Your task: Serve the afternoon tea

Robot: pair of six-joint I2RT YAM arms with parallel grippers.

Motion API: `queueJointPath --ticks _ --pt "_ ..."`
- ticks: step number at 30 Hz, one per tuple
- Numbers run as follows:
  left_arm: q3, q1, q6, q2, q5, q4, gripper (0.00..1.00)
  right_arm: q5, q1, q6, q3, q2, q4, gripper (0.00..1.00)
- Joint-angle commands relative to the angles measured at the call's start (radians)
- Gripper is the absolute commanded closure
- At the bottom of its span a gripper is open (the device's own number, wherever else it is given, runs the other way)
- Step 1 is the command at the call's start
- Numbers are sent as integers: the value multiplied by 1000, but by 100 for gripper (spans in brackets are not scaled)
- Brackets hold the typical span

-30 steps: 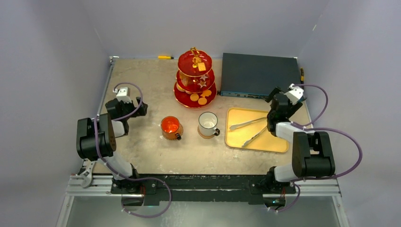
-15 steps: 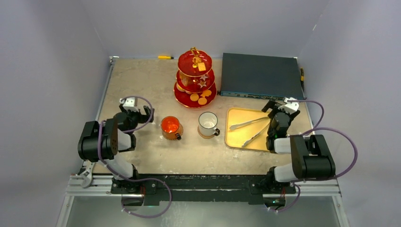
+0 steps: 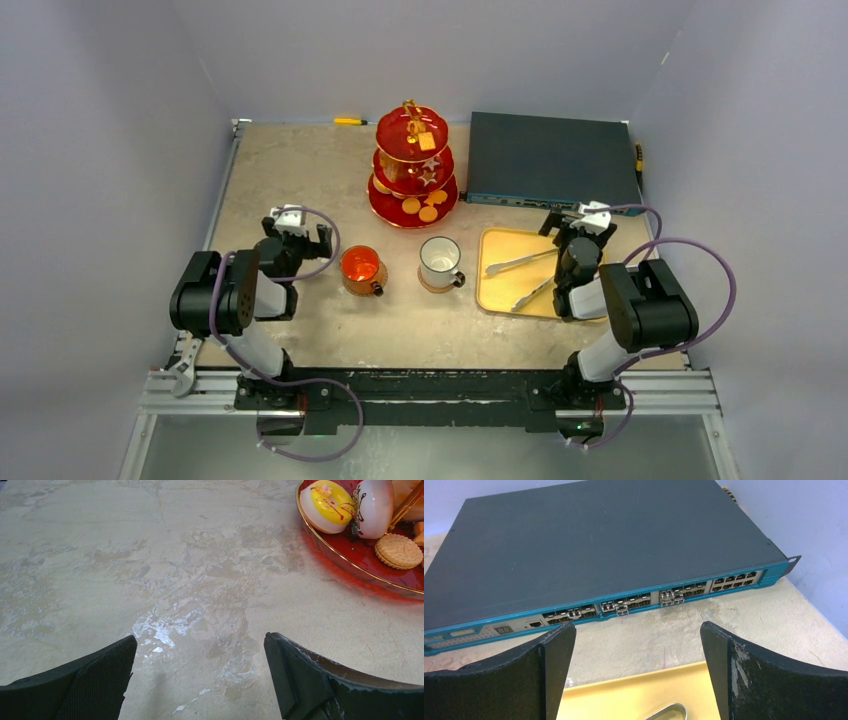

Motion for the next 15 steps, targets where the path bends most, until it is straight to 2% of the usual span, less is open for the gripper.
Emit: queueJointPath --ticks 1,15 --pt "12 -6 17 -8 -19 35 1 1 -3 -30 1 -8 96 2" --pt "18 -20 24 -8 -47 29 1 4 -3 -30 0 -9 100 2"
